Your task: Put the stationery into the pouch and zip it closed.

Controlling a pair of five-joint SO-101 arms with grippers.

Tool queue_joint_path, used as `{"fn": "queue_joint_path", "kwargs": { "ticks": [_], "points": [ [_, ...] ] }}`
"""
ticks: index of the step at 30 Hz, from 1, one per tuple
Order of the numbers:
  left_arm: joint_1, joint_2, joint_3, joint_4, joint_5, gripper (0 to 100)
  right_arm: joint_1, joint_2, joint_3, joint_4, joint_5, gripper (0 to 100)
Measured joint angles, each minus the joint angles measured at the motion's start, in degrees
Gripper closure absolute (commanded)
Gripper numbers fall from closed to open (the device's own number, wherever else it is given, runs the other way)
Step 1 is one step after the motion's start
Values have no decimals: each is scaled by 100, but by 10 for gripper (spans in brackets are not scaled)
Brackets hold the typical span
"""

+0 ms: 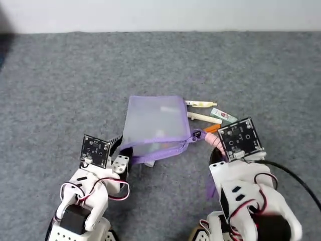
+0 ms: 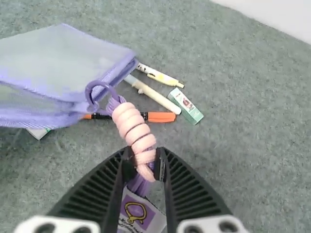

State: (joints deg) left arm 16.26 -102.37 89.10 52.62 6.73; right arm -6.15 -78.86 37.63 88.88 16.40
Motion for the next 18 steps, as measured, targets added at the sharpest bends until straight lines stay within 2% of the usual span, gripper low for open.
{"fn": "queue_joint_path", "kwargs": {
  "ticks": [5, 10, 14, 18],
  "points": [
    [-35, 0, -440, 105, -70, 989, 0, -158, 0, -211, 0, 991],
    [-545, 0, -1275, 914, -510, 989, -70, -167, 79, -923, 0, 991],
    [-941, 0, -1793, 1741, -765, 989, -563, -167, 343, -1108, -26, 991],
    [-1064, -26, -2189, 2497, -800, 988, -1143, -167, 668, -1169, -466, 991]
  ]
}}
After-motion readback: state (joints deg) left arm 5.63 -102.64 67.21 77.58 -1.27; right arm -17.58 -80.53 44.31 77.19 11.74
